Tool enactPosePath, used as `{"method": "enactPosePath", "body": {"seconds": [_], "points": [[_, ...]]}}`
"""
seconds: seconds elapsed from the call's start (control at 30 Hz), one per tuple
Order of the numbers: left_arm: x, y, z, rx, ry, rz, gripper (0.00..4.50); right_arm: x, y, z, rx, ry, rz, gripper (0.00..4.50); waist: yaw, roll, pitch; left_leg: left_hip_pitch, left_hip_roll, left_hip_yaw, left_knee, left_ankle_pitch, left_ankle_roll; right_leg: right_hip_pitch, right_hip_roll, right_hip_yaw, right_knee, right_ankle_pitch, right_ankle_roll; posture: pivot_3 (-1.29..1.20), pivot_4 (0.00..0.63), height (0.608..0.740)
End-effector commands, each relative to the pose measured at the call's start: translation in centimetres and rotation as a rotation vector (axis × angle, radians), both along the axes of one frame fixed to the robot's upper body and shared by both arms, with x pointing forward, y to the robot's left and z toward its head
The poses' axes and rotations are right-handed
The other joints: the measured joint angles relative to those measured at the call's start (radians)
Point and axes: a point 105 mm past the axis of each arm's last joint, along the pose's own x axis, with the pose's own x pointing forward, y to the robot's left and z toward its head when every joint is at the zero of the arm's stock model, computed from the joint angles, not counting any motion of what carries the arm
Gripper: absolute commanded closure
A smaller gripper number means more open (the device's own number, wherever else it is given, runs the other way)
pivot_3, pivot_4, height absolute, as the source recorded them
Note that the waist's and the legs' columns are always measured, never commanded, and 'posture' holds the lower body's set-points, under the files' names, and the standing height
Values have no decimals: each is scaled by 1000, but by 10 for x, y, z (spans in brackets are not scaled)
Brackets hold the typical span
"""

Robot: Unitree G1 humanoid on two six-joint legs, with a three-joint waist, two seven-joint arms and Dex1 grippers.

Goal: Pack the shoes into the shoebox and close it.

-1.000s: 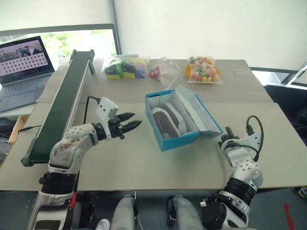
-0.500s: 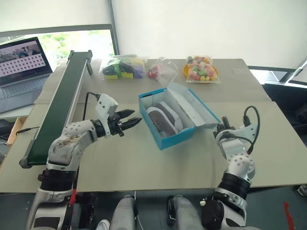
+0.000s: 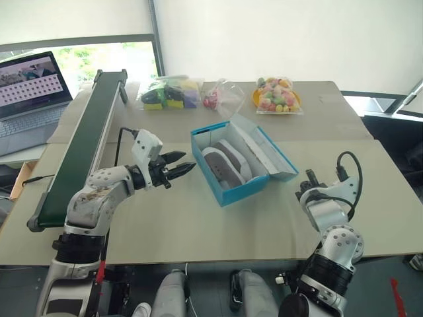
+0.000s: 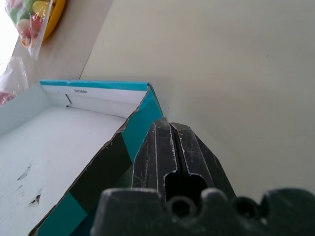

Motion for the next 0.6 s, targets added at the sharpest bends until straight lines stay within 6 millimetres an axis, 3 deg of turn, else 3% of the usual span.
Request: {"method": "enactPosePath", "body": {"seconds": [0.03,0.33,0.6], "points": [[-1,-2,8,-7,-27,-8,2085,7,20,2,108,-45,70,4449,0,0,0,0,0,0,0,0,0,0,0,0,0,0,0,0,150,681],[-1,-3,9,-14,-24,-5,2085,21,19,-28,239,-9,25,4449,1,0,0,0,0,0,0,0,0,0,0,0,0,0,0,0,150,681],[1,-3,9,-13,-26,4,2085,62,28,-37,450,-94,59,4449,-11,-2,-1,2,0,0,1,0,0,2,1,1,0,0,0,0,150,681]]}}
